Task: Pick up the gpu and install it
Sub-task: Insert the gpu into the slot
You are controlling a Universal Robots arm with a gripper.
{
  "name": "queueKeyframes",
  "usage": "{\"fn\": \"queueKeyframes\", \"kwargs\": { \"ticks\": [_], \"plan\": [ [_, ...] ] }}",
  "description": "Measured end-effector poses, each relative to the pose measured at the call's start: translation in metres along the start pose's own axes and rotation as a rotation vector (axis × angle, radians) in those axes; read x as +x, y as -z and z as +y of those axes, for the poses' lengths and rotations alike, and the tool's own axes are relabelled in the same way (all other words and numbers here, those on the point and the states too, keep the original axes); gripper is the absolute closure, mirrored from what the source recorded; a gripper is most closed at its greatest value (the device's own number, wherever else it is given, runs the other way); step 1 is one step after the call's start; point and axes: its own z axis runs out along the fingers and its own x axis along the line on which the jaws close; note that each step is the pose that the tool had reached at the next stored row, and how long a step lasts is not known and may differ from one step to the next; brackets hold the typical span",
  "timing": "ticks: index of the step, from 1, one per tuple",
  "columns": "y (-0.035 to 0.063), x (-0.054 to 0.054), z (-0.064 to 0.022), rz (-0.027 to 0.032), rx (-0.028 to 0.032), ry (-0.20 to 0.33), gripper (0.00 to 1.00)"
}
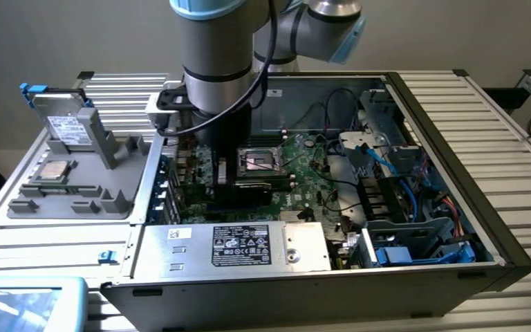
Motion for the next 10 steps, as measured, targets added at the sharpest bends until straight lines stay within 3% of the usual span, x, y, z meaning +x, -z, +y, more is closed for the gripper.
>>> {"fn": "queueKeyframes", "kwargs": {
  "ticks": [10],
  "plan": [
    [0.0342,0.000,0.0003,0.0035,0.0015,0.000,0.58]
  ]
}}
